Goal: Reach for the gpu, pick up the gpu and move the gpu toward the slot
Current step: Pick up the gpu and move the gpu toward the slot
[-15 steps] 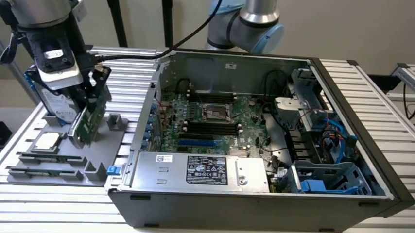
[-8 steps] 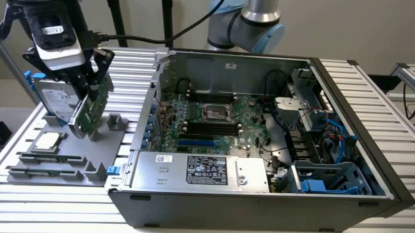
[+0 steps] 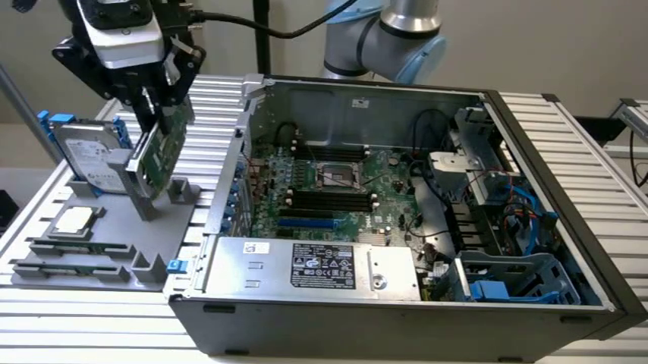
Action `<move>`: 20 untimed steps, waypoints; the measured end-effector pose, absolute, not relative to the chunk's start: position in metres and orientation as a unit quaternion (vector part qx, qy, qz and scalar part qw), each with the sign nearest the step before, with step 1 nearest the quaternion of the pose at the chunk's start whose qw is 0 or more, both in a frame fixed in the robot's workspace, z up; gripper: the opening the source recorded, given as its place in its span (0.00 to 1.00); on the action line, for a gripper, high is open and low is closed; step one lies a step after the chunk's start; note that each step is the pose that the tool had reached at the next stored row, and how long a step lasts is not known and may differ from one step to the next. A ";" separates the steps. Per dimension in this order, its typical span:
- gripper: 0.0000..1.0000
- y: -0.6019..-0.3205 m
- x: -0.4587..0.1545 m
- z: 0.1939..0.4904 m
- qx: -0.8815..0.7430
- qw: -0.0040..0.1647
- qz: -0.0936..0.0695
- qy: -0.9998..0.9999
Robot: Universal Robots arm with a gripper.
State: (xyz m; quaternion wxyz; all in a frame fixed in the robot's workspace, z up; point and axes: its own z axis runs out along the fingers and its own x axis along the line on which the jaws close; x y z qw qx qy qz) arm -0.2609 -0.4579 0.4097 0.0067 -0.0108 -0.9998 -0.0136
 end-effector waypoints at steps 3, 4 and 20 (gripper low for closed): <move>0.26 -0.458 -0.247 0.420 -0.011 0.010 -0.014 -1.000; 0.26 -0.458 -0.243 0.422 -0.011 0.012 -0.014 -1.000; 0.26 -0.458 -0.170 0.438 -0.011 0.028 -0.014 -0.999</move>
